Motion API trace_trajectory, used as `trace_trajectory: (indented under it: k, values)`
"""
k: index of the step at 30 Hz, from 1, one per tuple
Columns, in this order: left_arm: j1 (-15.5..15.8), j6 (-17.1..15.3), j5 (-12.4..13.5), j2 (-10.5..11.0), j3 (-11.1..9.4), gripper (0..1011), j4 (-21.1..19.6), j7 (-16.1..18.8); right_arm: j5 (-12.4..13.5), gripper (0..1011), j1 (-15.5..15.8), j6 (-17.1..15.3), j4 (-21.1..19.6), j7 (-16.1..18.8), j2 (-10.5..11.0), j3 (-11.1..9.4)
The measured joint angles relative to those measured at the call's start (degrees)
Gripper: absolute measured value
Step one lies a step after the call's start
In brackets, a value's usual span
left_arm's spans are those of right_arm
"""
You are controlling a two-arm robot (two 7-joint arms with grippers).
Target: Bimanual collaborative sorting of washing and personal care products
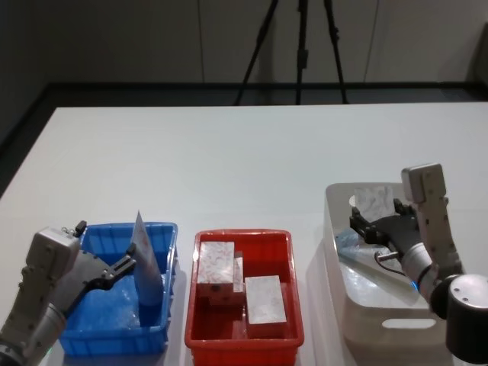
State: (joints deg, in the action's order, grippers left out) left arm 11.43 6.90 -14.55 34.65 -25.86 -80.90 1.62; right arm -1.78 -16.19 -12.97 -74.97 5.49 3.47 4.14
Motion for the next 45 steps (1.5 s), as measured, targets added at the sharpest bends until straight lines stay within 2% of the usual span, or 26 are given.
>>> trace_trajectory:
  k: [26,45]
  values:
    - [0.00,0.00,0.00,0.00,0.00,1001,0.00,0.00,0.05,836,-8.09,4.76,13.01,-0.37,-0.48,-0.04]
    - [0.00,0.00,0.00,0.00,0.00,1001,0.00,0.00,-0.47,836,-11.81,6.38,21.34,-1.26,-0.90,0.04]
